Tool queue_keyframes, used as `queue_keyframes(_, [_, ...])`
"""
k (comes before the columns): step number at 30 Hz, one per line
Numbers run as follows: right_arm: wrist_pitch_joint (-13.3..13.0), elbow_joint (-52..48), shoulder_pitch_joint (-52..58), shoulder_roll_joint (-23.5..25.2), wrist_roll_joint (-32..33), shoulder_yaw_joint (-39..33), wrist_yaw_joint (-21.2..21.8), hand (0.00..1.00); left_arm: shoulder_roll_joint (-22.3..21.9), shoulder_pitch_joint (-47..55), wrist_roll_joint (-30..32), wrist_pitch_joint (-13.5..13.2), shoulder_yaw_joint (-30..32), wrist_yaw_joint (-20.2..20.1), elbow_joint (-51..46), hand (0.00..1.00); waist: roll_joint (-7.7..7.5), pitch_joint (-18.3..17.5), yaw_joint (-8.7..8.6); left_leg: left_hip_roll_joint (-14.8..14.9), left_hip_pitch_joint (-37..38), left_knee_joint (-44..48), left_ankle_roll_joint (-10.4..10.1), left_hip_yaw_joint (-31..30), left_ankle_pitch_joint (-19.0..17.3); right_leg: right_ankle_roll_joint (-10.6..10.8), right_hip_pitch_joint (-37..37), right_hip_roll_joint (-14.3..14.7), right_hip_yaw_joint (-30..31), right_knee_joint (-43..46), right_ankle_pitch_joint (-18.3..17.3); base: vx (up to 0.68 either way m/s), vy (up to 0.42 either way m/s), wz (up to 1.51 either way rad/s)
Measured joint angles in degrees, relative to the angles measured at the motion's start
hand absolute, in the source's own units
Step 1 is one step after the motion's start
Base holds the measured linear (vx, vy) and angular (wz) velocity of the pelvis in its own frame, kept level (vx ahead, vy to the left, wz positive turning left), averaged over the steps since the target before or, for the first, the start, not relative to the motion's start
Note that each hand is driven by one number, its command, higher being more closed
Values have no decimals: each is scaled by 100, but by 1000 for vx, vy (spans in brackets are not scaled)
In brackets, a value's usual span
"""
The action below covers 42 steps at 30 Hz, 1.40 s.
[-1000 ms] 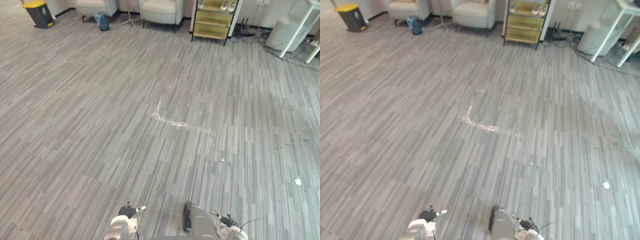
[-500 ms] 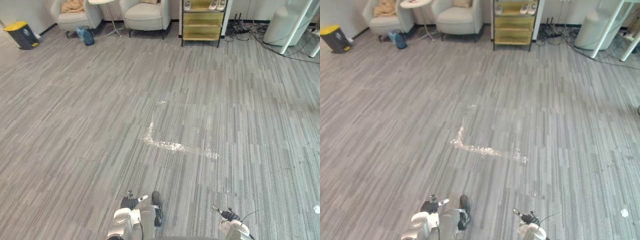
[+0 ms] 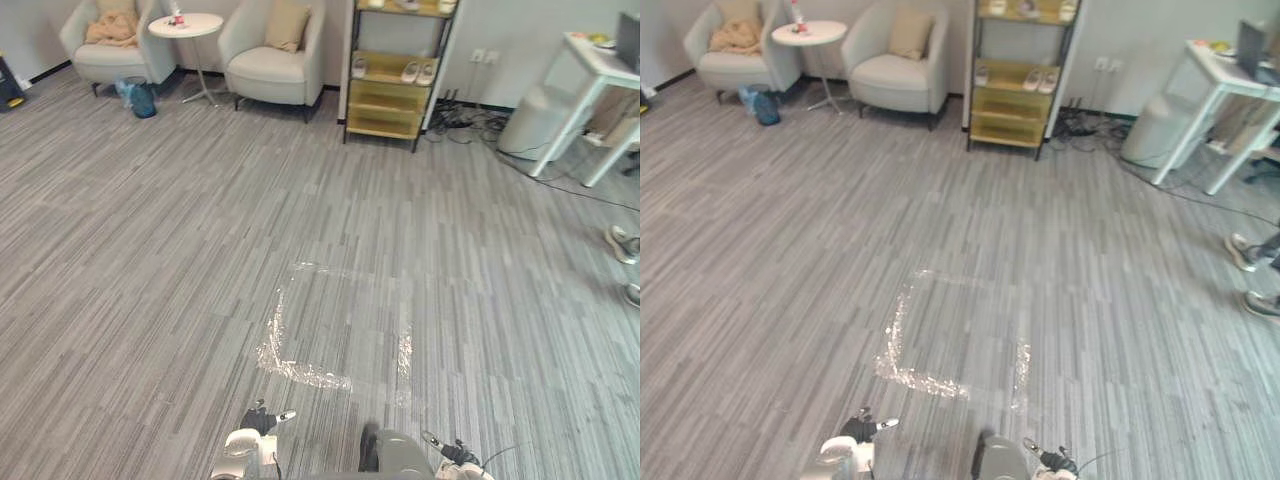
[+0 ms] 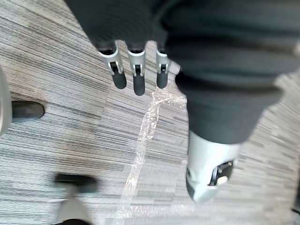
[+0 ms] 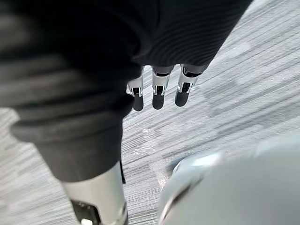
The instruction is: Pick up cushions and gather them together orderly.
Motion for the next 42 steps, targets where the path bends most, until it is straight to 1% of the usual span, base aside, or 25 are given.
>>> queue_keyframes(1, [5,36,-96,-122,-36,7,2,0,-97,62,6,2,106,-5,-12,0,149,-66,23,185,-269,815,-8,-44,11,-77,-9,56,-43,365,-394,479,-298,-3])
queue_keyframes(2, [0,-5,-98,-123,-39,15,21,0,-117,94,7,2,158,-63,-25,0,285,-95,-9,393,-929,2326,-282,-197,176,-117,198,157,-166,361,-658,472,-308,2])
queue_keyframes(3, [-3,-36,-93,-121,-36,4,20,0,-148,85,8,1,231,-84,-38,0,351,-92,-17,486,-1167,2918,-522,-241,366,-151,295,214,-176,343,-729,607,-325,5])
queue_keyframes(4, [0,-74,-79,-171,-18,133,-4,0,-217,107,0,1,425,-112,-134,0,537,-56,24,913,-1981,4758,-783,-252,1361,-367,812,473,-192,163,-944,517,-231,-9])
queue_keyframes(6, [25,-64,-100,-117,-2,314,-9,0,-171,108,-6,2,470,-103,-204,0,516,15,117,1128,-2579,5712,-463,-58,1043,-513,1510,610,-178,-135,-1164,456,-159,-20])
queue_keyframes(8, [47,-36,-101,-98,11,403,-10,0,-67,131,-7,-9,376,-104,-341,0,377,34,146,1034,-3019,5502,-389,143,729,-516,1983,583,-143,-447,-1279,428,-163,-14])
queue_keyframes(9, [45,-6,-164,-95,22,344,-18,0,-40,137,-15,-18,300,-95,-403,0,340,42,179,921,-3304,4632,-313,397,490,-345,2290,581,-63,-688,-1340,507,-170,-20])
queue_keyframes(11, [44,-11,-211,-107,43,313,-24,0,-49,132,-13,-26,302,-92,-453,0,342,42,205,682,-3325,2942,-326,488,453,-271,2571,569,28,-868,-1422,460,-45,-34])
queue_keyframes(12, [27,-30,-209,-111,66,218,-30,0,-53,144,-8,-41,299,-77,-458,0,335,32,226,427,-3263,1445,-389,337,671,-205,2763,571,125,-941,-1567,472,12,-37])
queue_keyframes(14, [29,-27,-162,-123,64,232,-41,0,-41,126,-7,-44,245,-69,-458,0,346,17,287,324,-3297,715,-384,115,1138,-131,2901,609,254,-941,-1789,495,119,-47])
queue_keyframes(15, [38,-21,-107,-101,60,243,-62,0,-12,120,-6,-43,213,-72,-460,0,283,-57,341,205,-3269,885,-126,21,1602,9,3047,538,451,-850,-2042,553,173,-48])
queue_keyframes(17, [41,-21,2,-34,43,389,-55,0,75,82,-1,-12,216,-79,-428,0,-9,-183,345,9,-3194,1040,-33,290,1302,137,2998,239,625,-538,-2148,621,138,-40])
queue_keyframes(18, [44,-21,8,-28,-3,451,-41,0,82,58,-2,-6,210,-86,-401,0,-42,-199,400,-22,-3109,1081,28,434,1186,148,2839,169,795,-146,-2146,682,161,-57])
queue_keyframes(21, [47,-23,-17,69,-49,452,7,0,81,48,-5,27,196,-96,-342,0,-24,-169,406,-108,-2411,844,94,691,800,977,1898,38,1085,2310,-1819,492,156,-52])
queue_keyframes(22, [44,-75,20,106,-52,455,20,0,86,53,-4,50,195,-95,-304,0,-36,-139,388,-173,-1967,707,96,722,709,972,1590,-112,962,3147,-1829,325,76,-25])
queue_keyframes(23, [47,-77,26,98,-54,451,26,0,79,52,-4,49,189,-94,-276,0,-23,-128,389,-176,-1805,633,96,721,697,902,1548,-137,909,3226,-1871,361,58,-12])
queue_keyframes(25, [46,-66,93,73,-53,437,28,0,90,66,-6,44,56,-93,-137,0,83,-142,289,-94,-1280,237,97,695,696,603,1498,-150,555,2644,-2112,287,0,18])
queue_keyframes(27, [41,-55,97,121,-49,326,35,0,97,64,-6,42,31,-92,-114,0,42,-158,243,-11,-1141,109,71,609,680,548,1325,-123,407,1728,-2115,246,-87,32])
queue_keyframes(28, [41,-15,80,125,-49,199,56,0,102,70,-6,41,29,-95,-109,0,38,-164,235,40,-1105,85,-67,511,592,486,1231,-58,413,975,-1911,273,-159,31])
queue_keyframes(29, [40,120,82,149,-45,41,71,0,203,61,-4,28,29,-96,-104,0,-169,-179,229,-89,-1098,113,-211,357,487,305,1221,-70,607,12,-1030,337,-206,37])
queue_keyframes(32, [45,232,81,-5,-44,-173,82,0,70,81,-1,8,153,-90,40,0,139,-204,160,136,-1120,412,-259,170,400,224,1485,82,488,-91,-1110,217,-142,13])
queue_keyframes(34, [33,224,70,-48,-39,-165,85,0,1,126,-1,10,310,-95,45,0,215,-179,156,223,-1243,811,-284,159,386,161,1641,109,442,-253,-1161,183,-187,-3])
queue_keyframes(38, [28,151,144,-110,26,123,60,0,2,126,3,-1,309,-109,-166,0,226,-152,186,583,-2411,3373,-438,199,435,23,2146,88,189,-468,-1430,97,-119,33])
queue_keyframes(40, [28,151,196,-109,35,218,55,0,-3,121,2,-3,306,-110,-217,0,218,-155,190,627,-2489,3148,-340,296,198,75,2322,85,131,-536,-1496,79,-14,24])
queue_keyframes(42, [28,146,184,-104,75,338,60,0,-16,129,3,-3,304,-109,-281,0,221,-156,237,408,-2557,1726,-318,186,283,231,2350,44,195,-516,-1602,150,87,-11])
